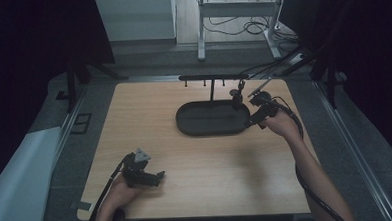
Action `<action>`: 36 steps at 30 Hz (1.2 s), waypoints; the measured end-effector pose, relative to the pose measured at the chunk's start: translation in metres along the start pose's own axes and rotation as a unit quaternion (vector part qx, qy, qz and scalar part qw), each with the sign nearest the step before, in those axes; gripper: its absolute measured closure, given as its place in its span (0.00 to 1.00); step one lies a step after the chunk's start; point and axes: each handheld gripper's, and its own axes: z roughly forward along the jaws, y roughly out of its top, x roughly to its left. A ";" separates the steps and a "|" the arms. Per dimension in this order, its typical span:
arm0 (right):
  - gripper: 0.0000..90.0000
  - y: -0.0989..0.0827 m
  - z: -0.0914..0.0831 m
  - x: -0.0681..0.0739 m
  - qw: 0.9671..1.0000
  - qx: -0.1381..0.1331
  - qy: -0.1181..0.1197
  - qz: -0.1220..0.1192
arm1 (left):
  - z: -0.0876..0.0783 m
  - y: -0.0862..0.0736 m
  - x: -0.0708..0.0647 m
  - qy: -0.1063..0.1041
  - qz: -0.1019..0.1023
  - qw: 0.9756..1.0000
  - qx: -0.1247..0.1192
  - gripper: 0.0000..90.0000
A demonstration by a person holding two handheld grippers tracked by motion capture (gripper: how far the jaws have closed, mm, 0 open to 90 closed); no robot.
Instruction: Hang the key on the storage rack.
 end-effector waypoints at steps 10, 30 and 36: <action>0.15 -0.014 -0.003 0.003 1.000 -0.004 0.002 -0.001 | 0.000 0.000 0.000 0.000 0.000 1.000 0.000 0.00; 0.18 -0.080 0.066 0.003 0.997 0.058 0.049 0.017 | 0.000 0.001 0.000 -0.003 0.002 1.000 0.000 0.00; 0.18 -0.091 0.066 -0.002 0.998 0.020 0.050 0.041 | 0.001 0.001 0.000 -0.003 0.002 1.000 0.000 0.00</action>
